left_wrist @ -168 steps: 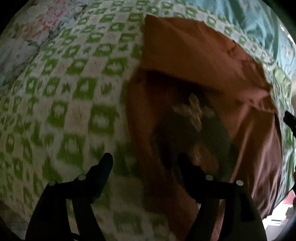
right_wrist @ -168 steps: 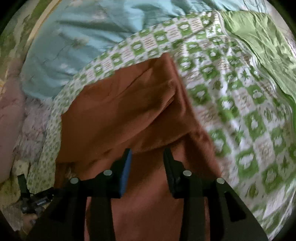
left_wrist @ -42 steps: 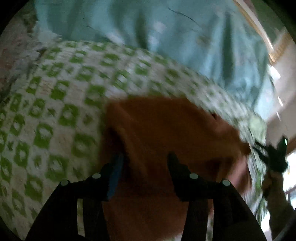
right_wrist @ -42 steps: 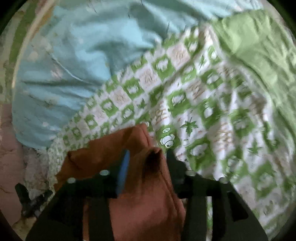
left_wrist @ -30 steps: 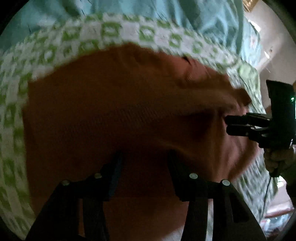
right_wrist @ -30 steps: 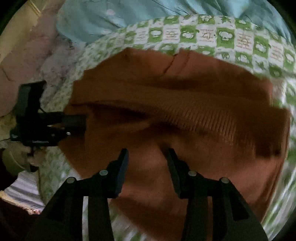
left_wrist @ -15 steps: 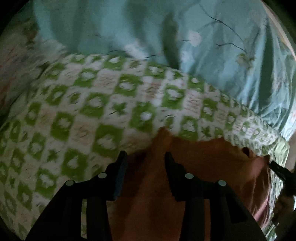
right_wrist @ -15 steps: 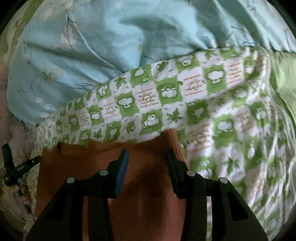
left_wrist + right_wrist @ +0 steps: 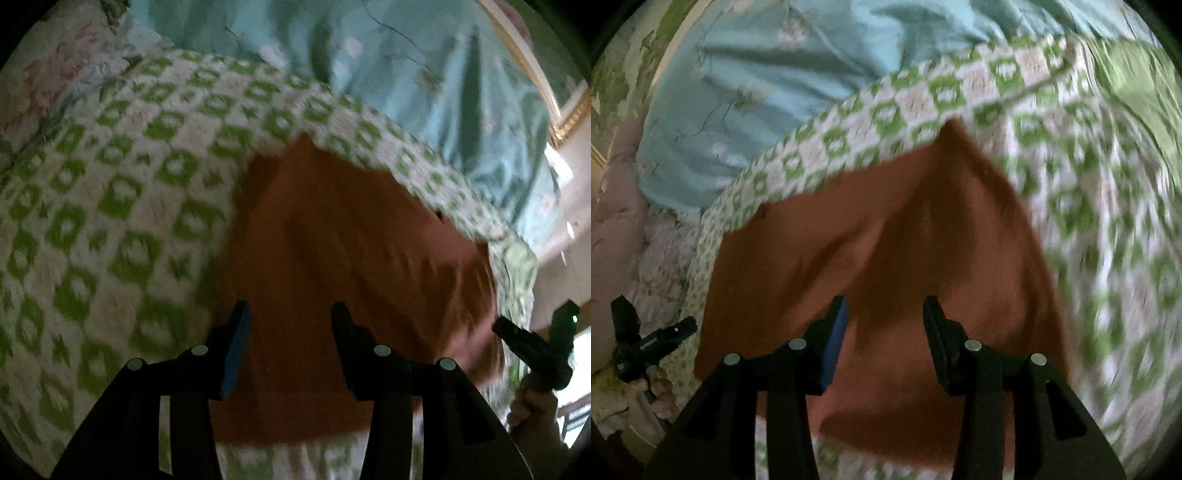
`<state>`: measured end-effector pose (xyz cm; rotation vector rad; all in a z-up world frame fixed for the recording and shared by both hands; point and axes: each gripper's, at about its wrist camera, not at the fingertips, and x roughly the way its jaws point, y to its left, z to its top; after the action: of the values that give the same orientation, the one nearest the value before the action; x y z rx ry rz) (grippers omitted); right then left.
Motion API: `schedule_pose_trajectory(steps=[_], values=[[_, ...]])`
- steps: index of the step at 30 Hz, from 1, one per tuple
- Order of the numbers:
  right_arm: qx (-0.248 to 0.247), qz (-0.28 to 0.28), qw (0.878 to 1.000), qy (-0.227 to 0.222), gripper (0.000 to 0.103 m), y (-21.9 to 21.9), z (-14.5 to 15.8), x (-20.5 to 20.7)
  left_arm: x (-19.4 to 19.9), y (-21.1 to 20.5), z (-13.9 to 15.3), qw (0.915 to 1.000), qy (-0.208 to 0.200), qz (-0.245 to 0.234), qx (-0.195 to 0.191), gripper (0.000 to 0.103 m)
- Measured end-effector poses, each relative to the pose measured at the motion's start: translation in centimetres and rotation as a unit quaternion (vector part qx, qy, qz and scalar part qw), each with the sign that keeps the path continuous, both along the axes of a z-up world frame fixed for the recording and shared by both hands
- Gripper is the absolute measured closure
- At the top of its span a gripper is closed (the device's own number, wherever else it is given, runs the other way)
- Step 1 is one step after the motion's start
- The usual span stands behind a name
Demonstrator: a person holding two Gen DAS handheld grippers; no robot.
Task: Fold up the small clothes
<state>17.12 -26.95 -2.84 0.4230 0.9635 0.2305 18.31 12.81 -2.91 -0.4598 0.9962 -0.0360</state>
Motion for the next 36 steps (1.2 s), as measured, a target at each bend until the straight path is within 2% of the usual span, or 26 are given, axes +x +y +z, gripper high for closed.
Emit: schedule_pose_trajectory(steps=[6, 13, 21, 25, 29, 33, 36], values=[[0.016, -0.001, 1.000, 0.008, 0.058, 2.7, -0.5, -4.5, -4.1, -1.9, -0.7, 0.9989, 0.015, -0.026, -0.035, 0.057], [0.024, 0.013, 1.000, 0.015, 0.054, 5.7, -0.6, -7.4, -7.0, -2.6, -1.4, 0.9972, 0.030, -0.022, -0.065, 0.057], [0.027, 0.044, 0.998, 0.025, 0.054, 8.0, -0.9, -8.0, -8.6, -1.7, -3.2, 0.9931, 0.050, 0.016, -0.105, 0.056], [0.024, 0.062, 0.997, 0.027, 0.053, 8.7, -0.8, -7.7, -8.9, -1.3, -3.3, 0.9910, 0.042, 0.036, -0.122, 0.046], [0.028, 0.070, 0.997, 0.033, 0.053, 8.7, -1.0, -7.2, -8.5, -0.7, -4.3, 0.9884, 0.045, 0.060, -0.132, 0.043], [0.024, 0.077, 0.996, 0.034, 0.053, 8.4, -0.9, -6.9, -7.6, 0.3, -6.2, 0.9803, 0.058, 0.096, -0.163, 0.042], [0.024, 0.078, 0.996, 0.038, 0.053, 7.9, -1.1, -6.6, -6.3, 0.6, -6.4, 0.9799, 0.046, 0.110, -0.160, 0.039]])
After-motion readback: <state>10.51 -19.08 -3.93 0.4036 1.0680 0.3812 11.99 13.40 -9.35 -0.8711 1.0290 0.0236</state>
